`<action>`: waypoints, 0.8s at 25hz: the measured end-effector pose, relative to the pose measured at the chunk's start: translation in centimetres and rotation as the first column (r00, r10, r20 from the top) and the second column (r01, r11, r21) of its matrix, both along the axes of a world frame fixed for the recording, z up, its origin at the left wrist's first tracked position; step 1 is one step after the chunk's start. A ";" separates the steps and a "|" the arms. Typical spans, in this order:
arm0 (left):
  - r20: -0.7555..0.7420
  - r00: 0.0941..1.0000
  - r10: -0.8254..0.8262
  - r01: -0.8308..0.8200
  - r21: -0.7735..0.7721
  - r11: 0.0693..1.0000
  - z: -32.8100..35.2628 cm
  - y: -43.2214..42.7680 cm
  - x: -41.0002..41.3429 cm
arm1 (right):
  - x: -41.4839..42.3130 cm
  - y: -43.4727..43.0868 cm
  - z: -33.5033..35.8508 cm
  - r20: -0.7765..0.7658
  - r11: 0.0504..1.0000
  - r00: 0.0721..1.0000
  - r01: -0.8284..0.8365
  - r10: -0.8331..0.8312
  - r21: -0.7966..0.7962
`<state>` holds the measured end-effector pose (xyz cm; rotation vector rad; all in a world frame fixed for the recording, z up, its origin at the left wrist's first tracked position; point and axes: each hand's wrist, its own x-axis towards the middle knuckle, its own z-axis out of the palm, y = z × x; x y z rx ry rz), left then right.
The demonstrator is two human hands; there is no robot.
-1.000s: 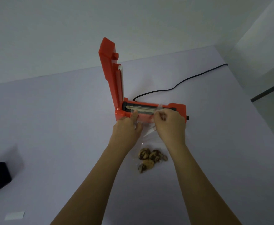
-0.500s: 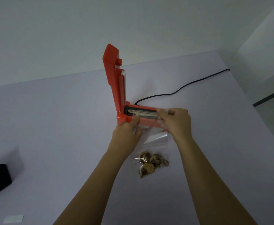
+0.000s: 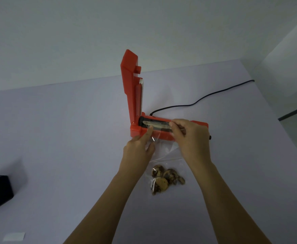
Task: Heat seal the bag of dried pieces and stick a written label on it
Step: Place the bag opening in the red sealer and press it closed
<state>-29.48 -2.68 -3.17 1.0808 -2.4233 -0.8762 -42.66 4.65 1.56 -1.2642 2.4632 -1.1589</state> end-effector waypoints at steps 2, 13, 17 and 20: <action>0.010 1.000 -0.004 0.004 -0.016 1.000 -0.4 0.2 0.1 | 0.1 0.0 0.0 0.004 1.000 1.000 -0.010 0.010 -0.014; -0.015 0.997 0.079 -0.075 0.148 0.986 -1.3 0.1 -0.5 | 1.4 0.3 0.8 -0.127 0.988 0.990 -0.085 0.069 -0.125; -0.039 0.996 0.084 -0.077 0.163 0.984 -1.7 0.4 -0.4 | 1.7 0.9 0.2 -0.159 0.972 0.982 -0.128 0.097 -0.197; -0.053 0.994 0.090 -0.080 0.166 0.983 -1.8 0.5 -0.5 | 1.7 1.4 -0.7 -0.175 0.957 0.978 -0.155 0.113 -0.246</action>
